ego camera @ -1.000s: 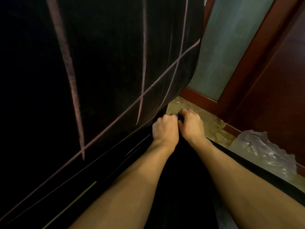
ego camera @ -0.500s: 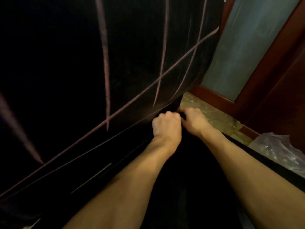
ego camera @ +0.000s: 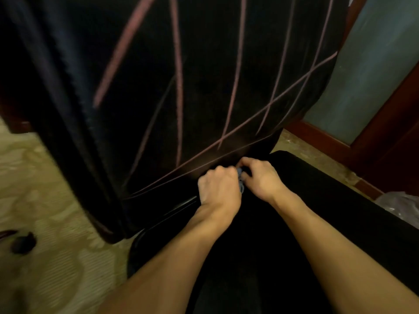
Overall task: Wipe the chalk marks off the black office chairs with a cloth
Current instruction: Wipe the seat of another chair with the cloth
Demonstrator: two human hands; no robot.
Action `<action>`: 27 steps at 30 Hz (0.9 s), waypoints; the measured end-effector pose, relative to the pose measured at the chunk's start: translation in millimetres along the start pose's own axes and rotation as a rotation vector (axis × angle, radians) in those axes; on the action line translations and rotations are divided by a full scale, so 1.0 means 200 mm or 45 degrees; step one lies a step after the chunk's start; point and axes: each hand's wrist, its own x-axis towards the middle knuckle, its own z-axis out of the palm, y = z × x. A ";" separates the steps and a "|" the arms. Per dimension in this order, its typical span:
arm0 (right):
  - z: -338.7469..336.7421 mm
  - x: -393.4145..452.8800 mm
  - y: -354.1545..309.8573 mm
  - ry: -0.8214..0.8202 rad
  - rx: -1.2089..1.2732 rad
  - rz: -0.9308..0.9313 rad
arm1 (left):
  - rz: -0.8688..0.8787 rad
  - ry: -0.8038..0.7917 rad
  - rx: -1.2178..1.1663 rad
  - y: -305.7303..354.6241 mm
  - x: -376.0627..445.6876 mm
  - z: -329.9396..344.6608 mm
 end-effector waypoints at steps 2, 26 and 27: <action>0.04 -0.07 -0.10 -0.006 0.007 -0.044 | -0.027 0.021 -0.001 -0.09 -0.10 -0.03; 0.31 -0.82 -0.83 0.247 0.019 -0.458 | -0.407 0.582 -0.575 -0.71 -1.04 -0.08; 0.32 -0.85 -0.84 0.277 -0.038 -0.477 | -0.430 0.581 -0.591 -0.71 -1.08 -0.04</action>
